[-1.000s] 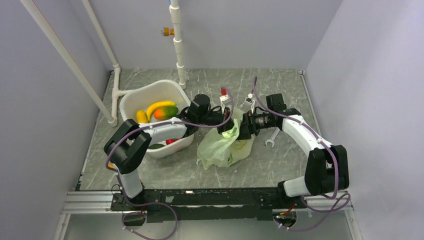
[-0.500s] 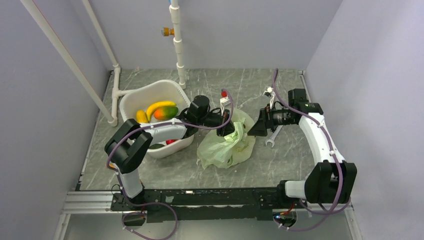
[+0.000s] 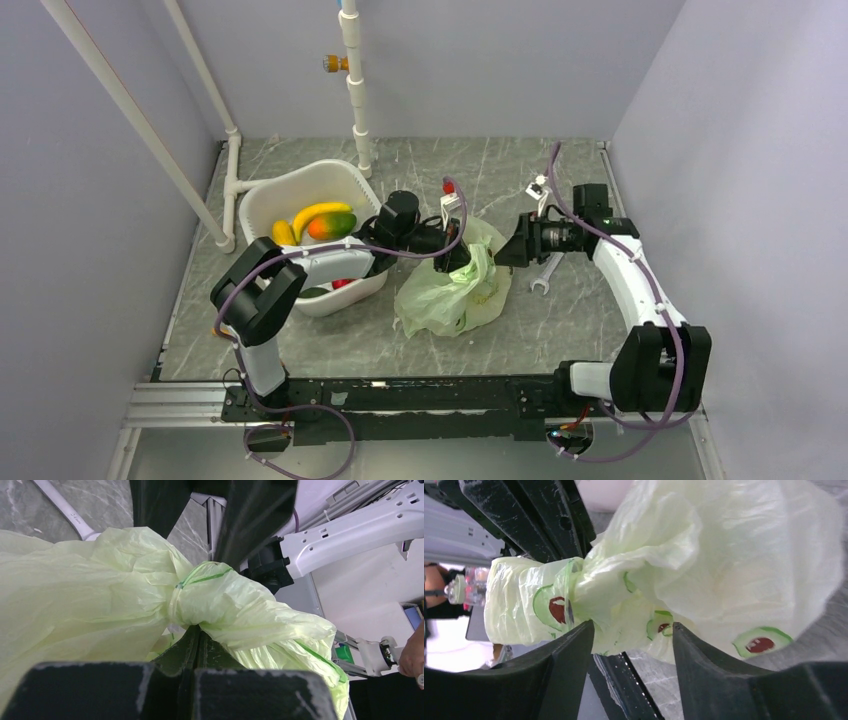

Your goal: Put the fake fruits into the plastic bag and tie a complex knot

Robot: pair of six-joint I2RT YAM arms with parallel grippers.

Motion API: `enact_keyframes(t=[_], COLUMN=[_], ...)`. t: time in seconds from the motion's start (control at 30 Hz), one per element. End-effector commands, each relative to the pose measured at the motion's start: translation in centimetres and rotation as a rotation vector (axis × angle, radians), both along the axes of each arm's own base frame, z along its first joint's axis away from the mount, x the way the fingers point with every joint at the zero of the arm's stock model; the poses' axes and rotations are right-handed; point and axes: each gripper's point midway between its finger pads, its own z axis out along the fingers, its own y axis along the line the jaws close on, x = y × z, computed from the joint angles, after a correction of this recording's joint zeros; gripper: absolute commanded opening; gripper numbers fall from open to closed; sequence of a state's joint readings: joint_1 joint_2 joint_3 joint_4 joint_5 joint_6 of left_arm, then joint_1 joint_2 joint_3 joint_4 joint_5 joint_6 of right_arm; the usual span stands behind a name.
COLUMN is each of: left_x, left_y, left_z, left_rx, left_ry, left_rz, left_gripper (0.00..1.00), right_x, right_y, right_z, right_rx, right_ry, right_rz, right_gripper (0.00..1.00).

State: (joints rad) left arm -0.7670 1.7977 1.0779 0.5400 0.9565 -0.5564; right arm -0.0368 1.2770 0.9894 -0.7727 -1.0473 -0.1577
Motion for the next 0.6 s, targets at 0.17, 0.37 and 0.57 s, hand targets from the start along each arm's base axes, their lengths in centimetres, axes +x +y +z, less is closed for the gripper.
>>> enact_keyframes(t=[0.17, 0.37, 0.57], left_x=[-1.3, -2.6, -2.1], left_y=[-1.3, -2.0, -1.8], left_z=[3.2, 3.5, 2.2], left_rx=[-0.101, -0.116, -0.087], left_ry=[-0.039, -0.048, -0.019], left_rz=[-0.09, -0.151, -0.131], left_gripper=[0.0, 0.0, 0.0], right_x=[-0.6, 0.5, -0.1], right_y=[4.3, 5.7, 5.4], right_z=[-0.4, 0.6, 1.2], right_rx=[0.048, 0.09, 0.079], right_ry=[-0.039, -0.06, -0.085], right_rz=[0.083, 0.117, 0.16], right_gripper=[0.74, 0.76, 0.76])
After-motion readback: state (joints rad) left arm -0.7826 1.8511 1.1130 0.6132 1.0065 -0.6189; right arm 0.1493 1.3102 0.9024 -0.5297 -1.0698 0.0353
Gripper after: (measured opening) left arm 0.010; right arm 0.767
